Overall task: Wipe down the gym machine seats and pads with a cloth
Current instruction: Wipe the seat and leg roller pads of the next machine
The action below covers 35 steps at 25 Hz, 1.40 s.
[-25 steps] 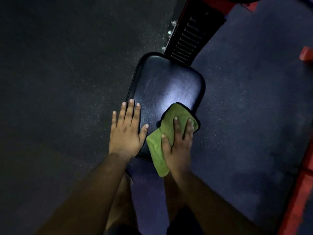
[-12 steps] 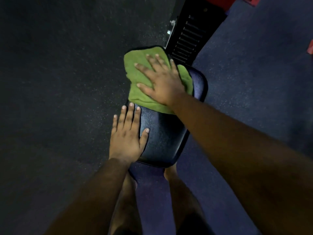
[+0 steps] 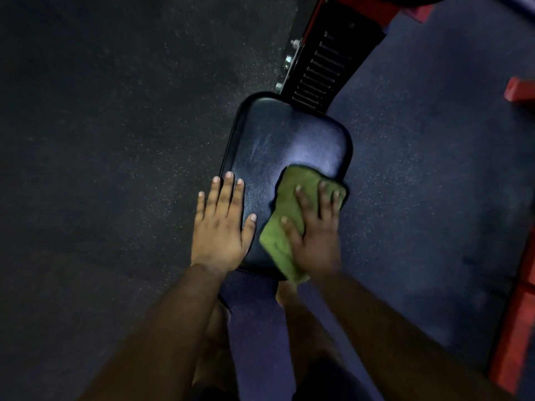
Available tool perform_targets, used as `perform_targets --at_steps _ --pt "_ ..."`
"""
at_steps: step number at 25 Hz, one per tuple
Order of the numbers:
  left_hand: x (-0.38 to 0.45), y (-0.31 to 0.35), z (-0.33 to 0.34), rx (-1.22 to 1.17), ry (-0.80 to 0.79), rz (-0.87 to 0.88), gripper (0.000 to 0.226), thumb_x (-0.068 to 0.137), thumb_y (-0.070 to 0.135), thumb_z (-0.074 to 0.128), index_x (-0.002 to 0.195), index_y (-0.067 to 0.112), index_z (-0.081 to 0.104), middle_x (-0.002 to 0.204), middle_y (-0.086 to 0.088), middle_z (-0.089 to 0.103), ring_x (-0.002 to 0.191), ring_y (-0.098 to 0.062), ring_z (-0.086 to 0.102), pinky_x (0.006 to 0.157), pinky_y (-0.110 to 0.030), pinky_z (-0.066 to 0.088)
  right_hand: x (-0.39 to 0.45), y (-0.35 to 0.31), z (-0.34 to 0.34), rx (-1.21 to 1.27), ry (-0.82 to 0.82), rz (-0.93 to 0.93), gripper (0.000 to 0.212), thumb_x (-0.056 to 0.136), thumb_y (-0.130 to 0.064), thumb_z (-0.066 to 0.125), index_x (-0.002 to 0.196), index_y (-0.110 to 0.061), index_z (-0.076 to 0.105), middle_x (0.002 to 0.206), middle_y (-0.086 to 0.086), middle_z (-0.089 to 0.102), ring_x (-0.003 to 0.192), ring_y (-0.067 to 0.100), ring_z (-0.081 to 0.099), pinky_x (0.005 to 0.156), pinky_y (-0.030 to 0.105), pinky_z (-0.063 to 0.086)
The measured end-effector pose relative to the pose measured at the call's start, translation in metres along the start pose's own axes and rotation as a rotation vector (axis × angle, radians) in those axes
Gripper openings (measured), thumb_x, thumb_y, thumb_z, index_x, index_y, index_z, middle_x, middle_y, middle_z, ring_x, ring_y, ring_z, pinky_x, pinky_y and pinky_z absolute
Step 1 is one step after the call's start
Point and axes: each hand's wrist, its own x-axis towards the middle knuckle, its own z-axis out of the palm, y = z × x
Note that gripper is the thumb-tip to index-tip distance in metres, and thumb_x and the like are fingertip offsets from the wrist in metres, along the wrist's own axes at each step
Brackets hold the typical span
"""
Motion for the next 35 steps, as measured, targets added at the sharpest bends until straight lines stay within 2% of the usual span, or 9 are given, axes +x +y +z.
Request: perform_targets --at_steps 3,5,7,9,12,16,22,31,35 --pt "-0.002 0.004 0.0 0.024 -0.029 -0.01 0.069 0.104 0.048 0.033 0.162 0.016 0.011 0.17 -0.006 0.002 0.157 -0.025 -0.002 0.126 -0.053 0.005 0.041 0.001 -0.011 0.074 0.058 0.244 0.061 0.099 -0.058 0.045 0.155 -0.044 0.025 0.169 0.0 0.005 0.154 0.031 0.004 0.113 0.054 0.031" --pt "-0.002 0.009 -0.005 0.057 -0.081 -0.03 0.07 0.105 0.05 0.029 0.162 0.015 0.006 0.17 -0.007 -0.002 0.156 -0.026 -0.004 0.125 -0.053 0.003 0.013 -0.013 -0.003 0.069 0.093 0.301 0.059 0.1 -0.054 0.045 0.155 -0.044 0.026 0.168 0.002 0.01 0.149 0.036 0.017 0.106 0.053 0.039" --pt "-0.002 0.011 -0.024 0.084 -0.211 -0.026 0.074 0.104 0.054 0.027 0.161 0.016 0.0 0.169 -0.007 -0.008 0.156 -0.026 -0.007 0.125 -0.053 0.003 -0.043 -0.024 -0.003 0.056 0.023 0.298 0.059 0.1 -0.046 0.049 0.156 -0.04 0.03 0.165 0.01 0.019 0.141 0.041 0.031 0.104 0.052 0.042" --pt "-0.009 0.011 -0.053 0.149 -0.385 0.018 0.079 0.102 0.06 0.028 0.161 0.017 -0.003 0.169 -0.005 -0.012 0.156 -0.024 -0.008 0.125 -0.053 0.004 -0.086 -0.028 -0.02 0.011 -0.128 0.267 0.06 0.099 -0.039 0.053 0.155 -0.039 0.033 0.157 0.014 0.03 0.133 0.04 0.043 0.1 0.05 0.046" --pt "-0.03 0.016 -0.111 0.163 -0.556 0.052 0.085 0.099 0.066 0.033 0.162 0.021 -0.002 0.17 -0.003 -0.008 0.156 -0.022 -0.003 0.126 -0.05 0.006 -0.092 -0.034 -0.063 0.027 -0.244 0.312 0.055 0.098 -0.038 0.054 0.151 -0.039 0.037 0.147 0.013 0.042 0.124 0.039 0.052 0.096 0.047 0.049" --pt "-0.065 0.032 -0.213 0.084 -0.509 0.059 0.085 0.097 0.066 0.04 0.162 0.023 0.005 0.17 -0.006 0.0 0.156 -0.025 0.007 0.125 -0.046 0.014 -0.101 -0.09 -0.141 0.027 -0.139 0.285 0.054 0.099 -0.04 0.054 0.151 -0.031 0.041 0.137 0.017 0.049 0.114 0.041 0.056 0.094 0.046 0.05" --pt "-0.073 0.055 -0.327 0.157 -0.415 0.201 0.086 0.096 0.069 0.038 0.162 0.022 0.008 0.17 -0.005 0.003 0.156 -0.022 0.008 0.125 -0.043 0.013 -0.112 -0.164 -0.23 0.036 0.006 0.281 0.054 0.099 -0.046 0.05 0.151 -0.036 0.037 0.14 0.009 0.047 0.118 0.037 0.054 0.095 0.044 0.049" --pt "0.028 0.101 -0.428 0.284 -0.189 0.445 0.087 0.095 0.072 0.035 0.162 0.023 0.008 0.17 -0.003 0.001 0.156 -0.021 0.006 0.126 -0.044 0.013 -0.031 -0.206 -0.306 0.185 0.267 0.262 0.056 0.097 -0.045 0.055 0.15 -0.035 0.038 0.141 0.008 0.048 0.121 0.036 0.052 0.102 0.043 0.046" --pt "0.084 0.124 -0.475 0.321 -0.111 0.608 0.087 0.095 0.072 0.035 0.161 0.023 0.006 0.17 -0.004 0.001 0.156 -0.02 0.003 0.126 -0.044 0.011 0.009 -0.228 -0.342 0.235 0.432 0.283 0.056 0.097 -0.043 0.055 0.15 -0.035 0.039 0.143 0.006 0.047 0.123 0.034 0.051 0.103 0.041 0.044"
